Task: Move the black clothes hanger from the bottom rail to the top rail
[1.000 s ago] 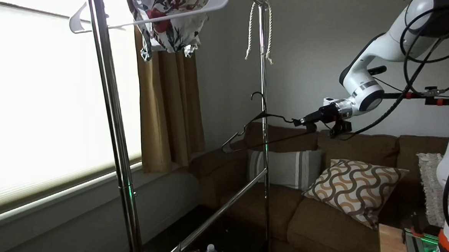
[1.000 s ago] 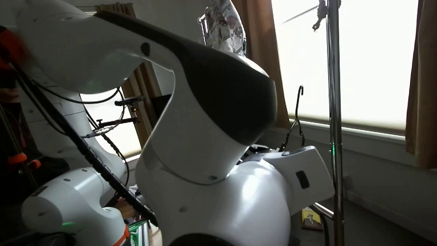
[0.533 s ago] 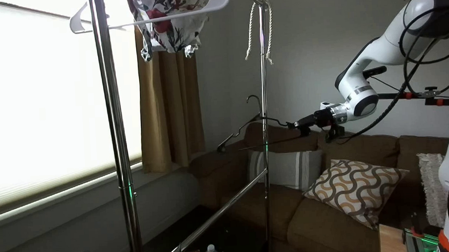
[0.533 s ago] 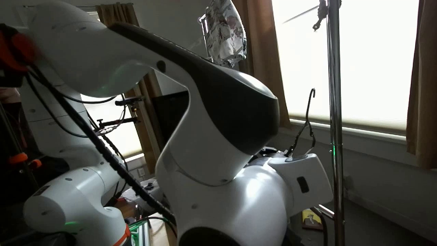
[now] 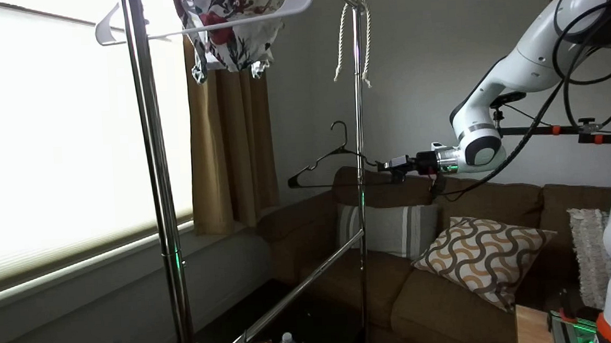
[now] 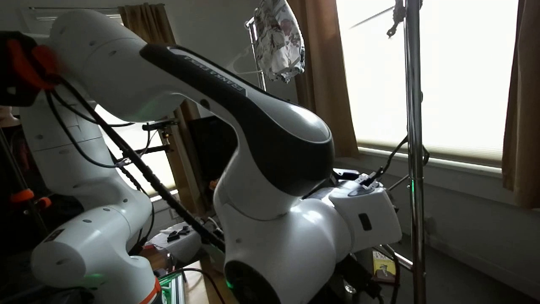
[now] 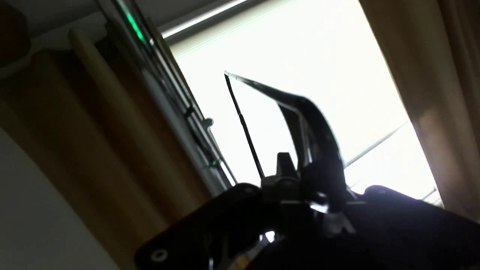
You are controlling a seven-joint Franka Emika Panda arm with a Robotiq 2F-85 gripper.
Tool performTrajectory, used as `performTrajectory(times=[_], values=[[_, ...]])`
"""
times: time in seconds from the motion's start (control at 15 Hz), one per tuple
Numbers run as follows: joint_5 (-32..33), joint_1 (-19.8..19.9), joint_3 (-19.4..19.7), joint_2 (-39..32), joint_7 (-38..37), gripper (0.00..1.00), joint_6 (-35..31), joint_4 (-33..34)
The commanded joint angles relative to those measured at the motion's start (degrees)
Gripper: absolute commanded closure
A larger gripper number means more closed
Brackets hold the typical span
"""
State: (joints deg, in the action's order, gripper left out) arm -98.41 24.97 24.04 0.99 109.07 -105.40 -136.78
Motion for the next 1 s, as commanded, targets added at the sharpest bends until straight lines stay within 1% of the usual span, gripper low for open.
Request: performTrajectory(times=[0.0,0.13,0.2,0.27,0.4,0.53,0.67,0.73,0.93], values=[[-2.6,1.2,1.5,5.8,-0.8,0.98,0.5,-0.7],[-0.4,1.5,1.6,8.6,-0.3,0.98,1.5,-1.6],[1.2,1.4,1.2,11.3,-0.6,0.98,1.6,-3.1],[4.1,1.4,0.9,12.5,-1.7,0.98,2.8,-3.7],[9.7,1.4,0.7,14.3,-4.9,0.98,7.0,-4.4],[13.4,1.5,1.0,15.7,-7.3,0.98,12.6,-4.8],[13.4,1.5,1.5,16.3,-9.0,0.98,17.1,-4.3],[11.1,1.6,1.5,17.0,-9.8,0.98,17.9,-4.2],[8.4,1.8,0.9,18.8,-11.4,0.98,18.3,-3.7]])
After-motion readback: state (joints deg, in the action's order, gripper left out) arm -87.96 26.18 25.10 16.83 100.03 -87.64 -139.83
